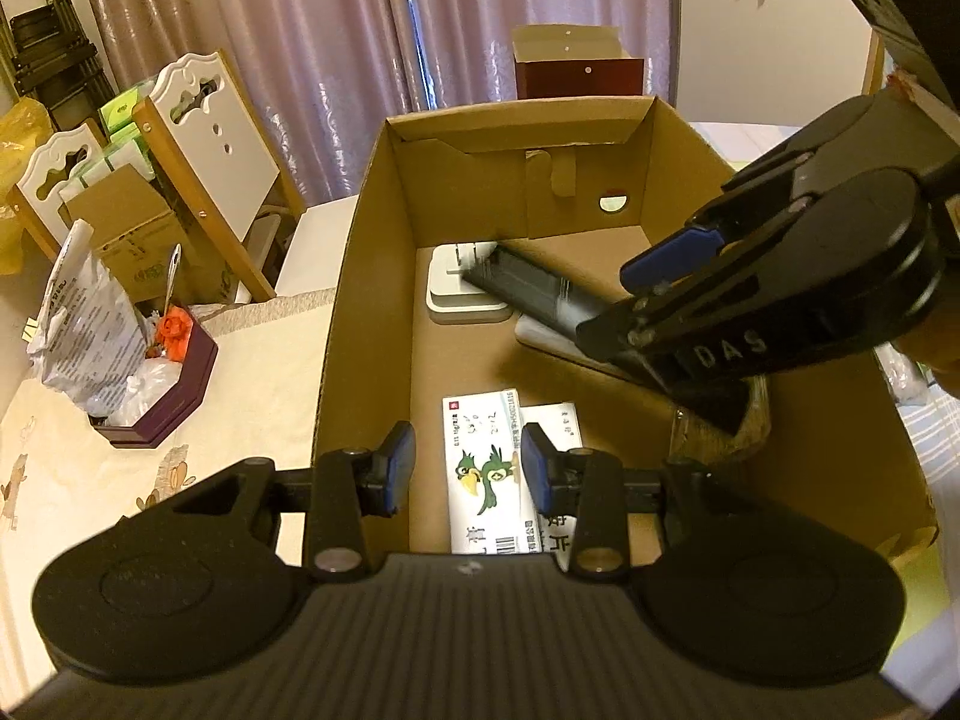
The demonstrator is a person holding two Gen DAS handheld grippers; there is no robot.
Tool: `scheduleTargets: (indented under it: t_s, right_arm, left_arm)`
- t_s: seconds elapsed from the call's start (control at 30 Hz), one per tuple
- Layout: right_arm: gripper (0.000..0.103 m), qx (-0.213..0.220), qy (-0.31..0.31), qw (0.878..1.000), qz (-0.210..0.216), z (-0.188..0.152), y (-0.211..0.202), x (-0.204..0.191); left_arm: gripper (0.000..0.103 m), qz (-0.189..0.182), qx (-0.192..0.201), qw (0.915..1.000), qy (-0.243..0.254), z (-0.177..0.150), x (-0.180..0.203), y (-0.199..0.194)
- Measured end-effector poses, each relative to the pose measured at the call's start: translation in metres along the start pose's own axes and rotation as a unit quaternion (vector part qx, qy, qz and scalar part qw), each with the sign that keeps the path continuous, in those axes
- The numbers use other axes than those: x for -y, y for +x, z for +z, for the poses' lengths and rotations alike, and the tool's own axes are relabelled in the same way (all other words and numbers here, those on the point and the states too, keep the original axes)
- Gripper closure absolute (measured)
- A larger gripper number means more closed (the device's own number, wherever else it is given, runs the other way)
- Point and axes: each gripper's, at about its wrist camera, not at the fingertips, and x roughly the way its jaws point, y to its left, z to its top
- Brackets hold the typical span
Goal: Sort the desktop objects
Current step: 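Open the left tool to drop the ointment box while the right tool drops the remote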
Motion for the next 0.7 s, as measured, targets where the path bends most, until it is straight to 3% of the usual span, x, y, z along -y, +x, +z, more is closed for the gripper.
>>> scheduleTargets:
  t_s: [0.7]
  right_arm:
    - [0.065,0.043,0.029,0.999,-0.015,-0.006,-0.042,0.011]
  left_arm:
    - [0.07,-0.003,0.004,1.0,0.006,0.0,0.01,-0.013]
